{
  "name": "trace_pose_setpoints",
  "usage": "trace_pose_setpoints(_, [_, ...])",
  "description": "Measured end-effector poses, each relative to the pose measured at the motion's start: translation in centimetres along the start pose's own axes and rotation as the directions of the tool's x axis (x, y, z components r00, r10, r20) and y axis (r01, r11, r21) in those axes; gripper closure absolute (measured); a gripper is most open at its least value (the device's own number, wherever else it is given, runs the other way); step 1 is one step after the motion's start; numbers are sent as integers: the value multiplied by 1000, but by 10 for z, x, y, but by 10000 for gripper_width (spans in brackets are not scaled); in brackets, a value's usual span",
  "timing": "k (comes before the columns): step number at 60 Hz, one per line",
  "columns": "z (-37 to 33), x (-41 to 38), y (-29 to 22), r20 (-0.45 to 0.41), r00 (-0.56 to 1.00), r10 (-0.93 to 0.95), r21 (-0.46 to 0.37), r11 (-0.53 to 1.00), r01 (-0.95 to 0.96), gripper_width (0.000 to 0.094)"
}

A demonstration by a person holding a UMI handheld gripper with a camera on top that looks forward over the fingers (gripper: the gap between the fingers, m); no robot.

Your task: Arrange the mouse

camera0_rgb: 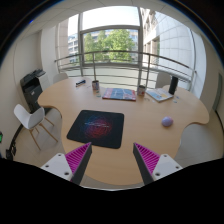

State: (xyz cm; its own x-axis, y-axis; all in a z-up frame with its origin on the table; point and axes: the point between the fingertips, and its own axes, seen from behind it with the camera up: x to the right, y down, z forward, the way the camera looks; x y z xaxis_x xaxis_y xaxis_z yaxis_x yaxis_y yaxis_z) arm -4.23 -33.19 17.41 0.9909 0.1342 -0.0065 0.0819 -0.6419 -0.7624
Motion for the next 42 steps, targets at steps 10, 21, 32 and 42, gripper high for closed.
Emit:
trace_pose_setpoints(10, [55,117,45,-100,994,54,-39,998,-58,87])
trace_pose_setpoints(21, [129,230,40,-189,981,41,9,999,-40,88])
trace_pose_setpoints(32, [211,300,13,-191,977,91,49,995,-83,90])
trace_pose_setpoints(42, [271,336,1,-186,973,135,28,991,-132,90])
